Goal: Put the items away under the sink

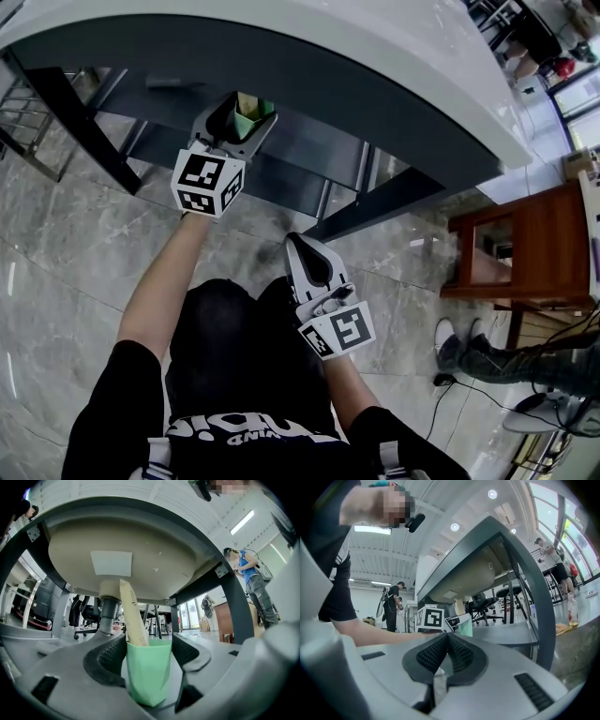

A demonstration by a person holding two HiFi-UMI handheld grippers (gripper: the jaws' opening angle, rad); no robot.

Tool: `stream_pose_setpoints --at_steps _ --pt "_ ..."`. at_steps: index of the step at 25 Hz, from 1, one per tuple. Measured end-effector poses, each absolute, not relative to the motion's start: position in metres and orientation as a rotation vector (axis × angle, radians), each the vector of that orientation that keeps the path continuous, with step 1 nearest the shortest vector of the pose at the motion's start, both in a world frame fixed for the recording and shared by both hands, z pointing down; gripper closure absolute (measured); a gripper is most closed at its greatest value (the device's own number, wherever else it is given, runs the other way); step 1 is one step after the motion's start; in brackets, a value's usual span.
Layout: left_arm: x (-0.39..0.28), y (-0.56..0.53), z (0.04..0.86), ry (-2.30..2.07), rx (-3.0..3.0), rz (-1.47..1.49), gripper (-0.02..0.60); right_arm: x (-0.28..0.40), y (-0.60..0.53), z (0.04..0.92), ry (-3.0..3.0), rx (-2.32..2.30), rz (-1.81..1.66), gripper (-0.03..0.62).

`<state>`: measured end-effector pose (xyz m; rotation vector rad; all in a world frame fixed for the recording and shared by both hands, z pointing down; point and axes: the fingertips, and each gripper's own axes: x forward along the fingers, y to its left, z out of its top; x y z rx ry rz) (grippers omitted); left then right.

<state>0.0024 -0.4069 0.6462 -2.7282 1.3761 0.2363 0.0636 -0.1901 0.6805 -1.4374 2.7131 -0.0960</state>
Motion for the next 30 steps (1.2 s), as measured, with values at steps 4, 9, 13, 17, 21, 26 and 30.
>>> stream_pose_setpoints --at_steps 4,9,13,17,21,26,30 --pt "0.003 -0.407 0.646 1.393 -2.730 0.249 0.259 0.065 -0.188 0.682 2.714 -1.443 -0.101 0.576" --pt "0.001 -0.409 0.643 1.401 -2.716 0.253 0.252 0.062 -0.189 0.680 2.713 -1.436 -0.096 0.576" --pt "0.001 -0.407 0.646 1.400 -2.729 0.235 0.180 0.060 -0.187 0.680 2.715 -1.431 -0.097 0.576" --pt "-0.001 -0.398 0.648 1.387 -2.749 0.215 0.178 0.057 -0.186 0.679 2.721 -1.419 -0.094 0.576" --pt "-0.006 -0.373 0.651 1.374 -2.778 0.170 0.178 0.056 -0.185 0.678 2.721 -1.414 -0.091 0.576" --pt "-0.025 -0.323 0.663 1.332 -2.815 0.108 0.178 0.055 -0.180 0.679 2.735 -1.393 -0.086 0.576" --pt "-0.046 -0.278 0.674 1.311 -2.823 0.031 0.179 0.058 -0.177 0.681 2.740 -1.389 -0.091 0.576"
